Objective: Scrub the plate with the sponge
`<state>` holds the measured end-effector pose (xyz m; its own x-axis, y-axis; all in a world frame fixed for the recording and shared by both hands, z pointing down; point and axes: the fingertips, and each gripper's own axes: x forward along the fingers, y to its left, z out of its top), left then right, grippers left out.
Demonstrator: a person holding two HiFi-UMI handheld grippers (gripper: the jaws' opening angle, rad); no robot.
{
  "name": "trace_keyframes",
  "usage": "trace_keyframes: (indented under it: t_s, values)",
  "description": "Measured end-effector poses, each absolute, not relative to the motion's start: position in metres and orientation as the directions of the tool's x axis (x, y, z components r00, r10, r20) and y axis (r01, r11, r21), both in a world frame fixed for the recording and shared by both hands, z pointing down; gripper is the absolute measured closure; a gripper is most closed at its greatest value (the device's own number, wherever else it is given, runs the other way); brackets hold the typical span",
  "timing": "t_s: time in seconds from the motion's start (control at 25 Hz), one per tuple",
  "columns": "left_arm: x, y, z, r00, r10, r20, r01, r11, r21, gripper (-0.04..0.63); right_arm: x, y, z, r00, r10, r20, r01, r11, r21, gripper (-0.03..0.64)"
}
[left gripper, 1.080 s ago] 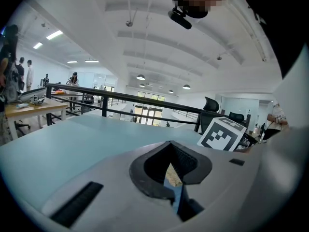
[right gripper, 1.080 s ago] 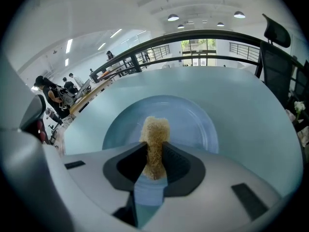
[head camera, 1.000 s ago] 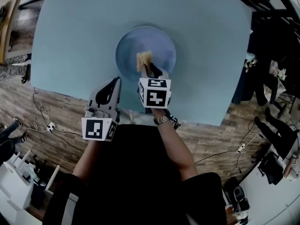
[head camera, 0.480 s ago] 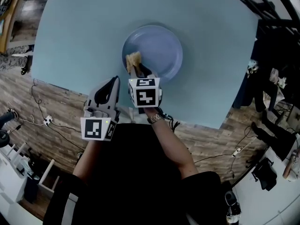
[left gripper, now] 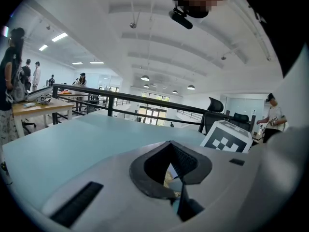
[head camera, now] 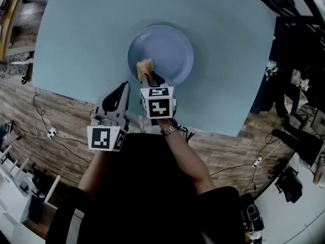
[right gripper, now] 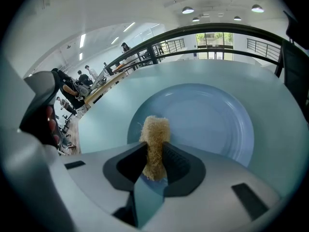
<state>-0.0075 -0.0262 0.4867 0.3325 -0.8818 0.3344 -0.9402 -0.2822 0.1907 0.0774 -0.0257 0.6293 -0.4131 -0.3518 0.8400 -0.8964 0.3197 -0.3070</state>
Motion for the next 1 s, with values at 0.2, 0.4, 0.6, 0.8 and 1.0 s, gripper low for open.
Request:
trace_keyframes:
  t_s: [0.2,0.4,0.6,0.8,1.0]
  values:
    - [0.009,-0.031,0.487,0.362,-0.869,0.337,-0.930,-0.310,0.199,0.594,0.094,-0.020,0.630,-0.403,-0.360,0.842,-0.904,0.299,-0.305,0.534]
    - [0.024,-0.031,0.487,0.407,-0.850,0.334,-0.913,-0.361,0.193,0.594,0.109,-0.014,0.628,-0.384,-0.374,0.844,-0.915,0.274,-0.296,0.534]
    - [0.041,-0.036,0.482,0.445,-0.841,0.307,-0.894,-0.398,0.205,0.594,0.126,-0.014,0.626,-0.366,-0.393,0.843,-0.926,0.243,-0.288,0.534]
    - [0.049,-0.038,0.485,0.459,-0.824,0.334,-0.888,-0.413,0.201,0.594,0.142,-0.018,0.625,-0.339,-0.415,0.844,-0.939,0.207,-0.276,0.534]
    - [0.056,-0.042,0.484,0.476,-0.814,0.333,-0.880,-0.434,0.195,0.594,0.167,-0.026,0.627,-0.295,-0.440,0.848,-0.955,0.167,-0.246,0.534]
